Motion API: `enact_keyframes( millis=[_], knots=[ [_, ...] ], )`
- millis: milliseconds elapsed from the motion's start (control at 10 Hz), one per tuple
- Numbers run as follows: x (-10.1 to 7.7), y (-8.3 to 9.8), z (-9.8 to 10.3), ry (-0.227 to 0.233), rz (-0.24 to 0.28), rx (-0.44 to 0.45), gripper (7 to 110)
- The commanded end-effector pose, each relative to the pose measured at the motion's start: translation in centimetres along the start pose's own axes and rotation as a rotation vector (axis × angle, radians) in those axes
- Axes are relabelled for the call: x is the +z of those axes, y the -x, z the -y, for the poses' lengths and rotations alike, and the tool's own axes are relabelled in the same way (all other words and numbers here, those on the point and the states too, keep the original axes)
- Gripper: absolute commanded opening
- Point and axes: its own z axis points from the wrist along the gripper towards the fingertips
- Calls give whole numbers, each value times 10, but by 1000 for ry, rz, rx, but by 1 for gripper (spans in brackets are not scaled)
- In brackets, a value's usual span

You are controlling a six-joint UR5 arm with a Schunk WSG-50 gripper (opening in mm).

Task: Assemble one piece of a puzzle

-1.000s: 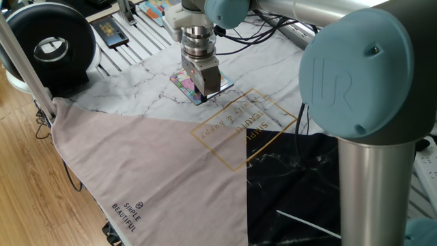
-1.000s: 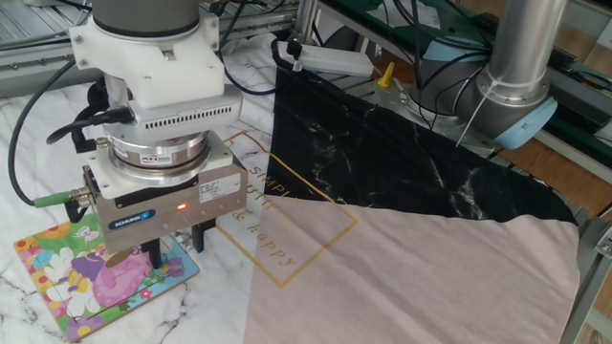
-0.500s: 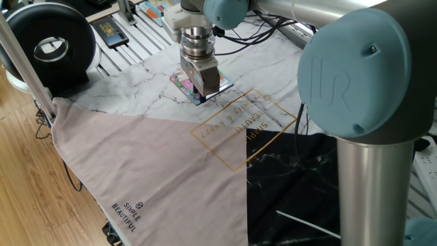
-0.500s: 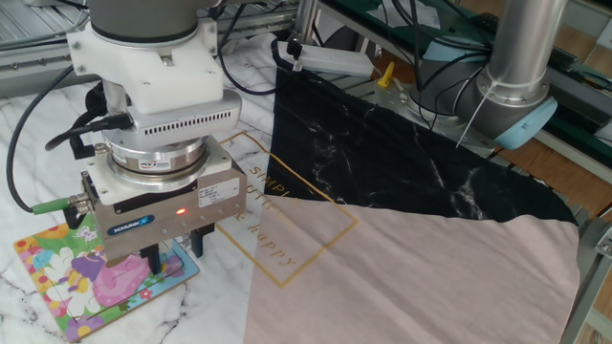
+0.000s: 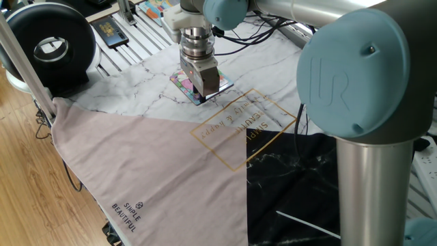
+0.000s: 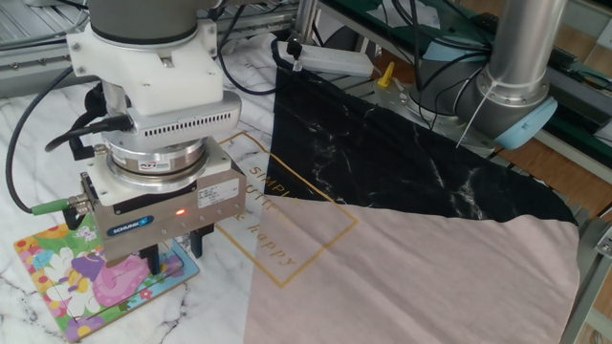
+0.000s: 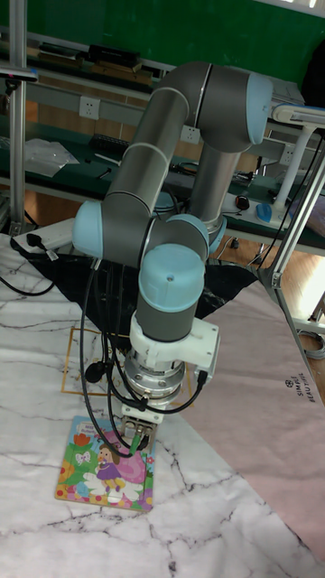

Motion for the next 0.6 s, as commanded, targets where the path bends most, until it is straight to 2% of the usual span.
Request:
enact_keyframes(
  millis=[0,500],
  knots=[
    [-5,1,-4,15,8,11,44],
    [-3,4,-12,32,13,30,44]
  ],
)
